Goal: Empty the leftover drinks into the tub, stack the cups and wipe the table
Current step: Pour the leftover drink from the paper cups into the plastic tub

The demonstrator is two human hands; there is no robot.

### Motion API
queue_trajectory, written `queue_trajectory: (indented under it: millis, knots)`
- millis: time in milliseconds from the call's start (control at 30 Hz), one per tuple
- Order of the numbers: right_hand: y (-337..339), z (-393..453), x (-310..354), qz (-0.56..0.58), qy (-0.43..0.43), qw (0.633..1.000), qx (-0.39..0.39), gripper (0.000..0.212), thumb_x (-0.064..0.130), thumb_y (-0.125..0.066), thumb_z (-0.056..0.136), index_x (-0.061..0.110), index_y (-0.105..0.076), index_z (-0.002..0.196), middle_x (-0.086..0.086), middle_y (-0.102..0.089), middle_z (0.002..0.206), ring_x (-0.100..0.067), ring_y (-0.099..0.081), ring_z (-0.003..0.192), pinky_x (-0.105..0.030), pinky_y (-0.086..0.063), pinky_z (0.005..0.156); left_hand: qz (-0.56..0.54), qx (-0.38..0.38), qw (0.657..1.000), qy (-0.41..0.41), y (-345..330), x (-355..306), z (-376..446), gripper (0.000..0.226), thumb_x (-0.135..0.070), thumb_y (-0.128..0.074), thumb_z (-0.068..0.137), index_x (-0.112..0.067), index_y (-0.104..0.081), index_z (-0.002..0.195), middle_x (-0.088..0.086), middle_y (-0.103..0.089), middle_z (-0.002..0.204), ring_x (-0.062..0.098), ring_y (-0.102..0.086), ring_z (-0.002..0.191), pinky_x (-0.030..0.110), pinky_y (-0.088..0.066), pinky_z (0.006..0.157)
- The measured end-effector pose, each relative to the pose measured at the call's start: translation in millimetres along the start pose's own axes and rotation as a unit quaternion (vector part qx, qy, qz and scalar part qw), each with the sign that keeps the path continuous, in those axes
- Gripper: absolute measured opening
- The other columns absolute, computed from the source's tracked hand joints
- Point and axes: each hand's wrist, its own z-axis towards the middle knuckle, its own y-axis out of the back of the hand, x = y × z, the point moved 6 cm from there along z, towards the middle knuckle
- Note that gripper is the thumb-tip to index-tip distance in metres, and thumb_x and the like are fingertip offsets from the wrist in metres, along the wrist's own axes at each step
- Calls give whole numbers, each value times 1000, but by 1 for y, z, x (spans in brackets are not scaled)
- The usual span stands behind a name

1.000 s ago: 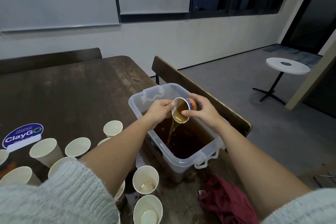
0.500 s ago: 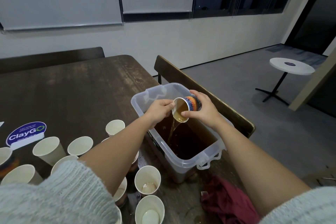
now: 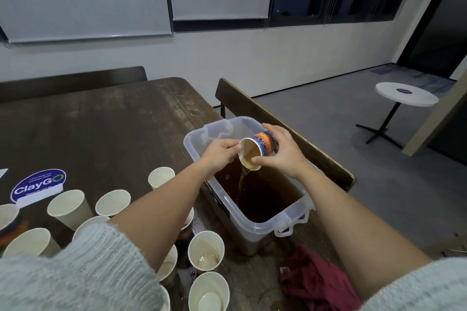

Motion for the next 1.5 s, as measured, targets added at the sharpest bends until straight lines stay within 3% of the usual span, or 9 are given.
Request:
queue_trajectory:
  millis: [300,633,767,933,1033,1133,1267,1433,1500]
  knots:
    - [-1,-5,10,-59,34,998,0,96,36,-85,72,33,-27,148,4,-18,155,-14,-31,137,-8,-30,88,21,-5,1000,4,3,1,-3,29,-15,-53,98,-14,-65,124,1,-66,120,18,-56,116,38,-45,104]
    - [-5,-14,27,-135,97,986,-7,96,36,-83,74,35,-24,149,9,-3,158,-22,-18,145,-36,-37,108,49,1,999,-9,7,-3,-12,36,-5,-53,96,-16,-61,130,1,-65,125,16,-55,119,35,-41,107]
    - [-8,-16,36,-119,83,989,4,97,36,-83,74,34,-23,150,6,-4,158,-21,-20,144,-32,-38,107,43,2,999,-22,14,-4,-20,38,0,-51,96,-12,-58,131,3,-64,124,15,-55,118,32,-42,106]
    - [-11,-15,59,42,9,999,0,89,47,-76,79,31,-25,151,5,-29,151,-11,-37,130,-25,-38,96,-12,-63,996,-54,43,-17,-37,29,-6,-56,96,-5,-63,123,4,-66,114,17,-61,109,30,-47,99]
    - [-29,-18,89,179,-31,982,49,55,44,-66,89,26,-49,138,7,-55,132,-8,-54,114,-32,-46,100,-20,-130,989,-65,76,-29,-55,23,-13,-59,95,-7,-69,114,4,-70,100,13,-64,89,24,-53,79]
    - [-63,-20,146,241,-8,967,79,13,30,-55,98,26,-63,107,-1,-65,100,-11,-61,87,-20,-52,77,-8,-192,979,-64,127,-24,-84,19,-21,-60,94,-12,-74,105,1,-72,93,16,-64,88,34,-53,84]
    - [-127,-26,229,249,20,963,99,20,25,-43,104,20,-61,110,3,-62,89,-2,-55,68,-6,-43,53,7,-264,963,-44,214,-5,-147,21,-24,-61,94,-12,-75,103,2,-73,91,18,-66,85,42,-53,90]
    - [-243,-45,336,211,43,963,161,27,34,-44,103,27,-67,92,0,-71,97,-19,-67,95,-44,-51,94,43,-355,934,-4,341,24,-248,18,-24,-63,92,-12,-74,99,5,-72,95,24,-68,90,45,-55,86]
    - [-285,-57,379,208,64,959,182,26,33,-44,103,24,-67,95,-4,-69,100,-26,-65,101,-52,-49,96,65,-388,919,12,388,35,-291,19,-25,-64,91,-12,-73,103,3,-71,99,20,-67,93,43,-55,87]
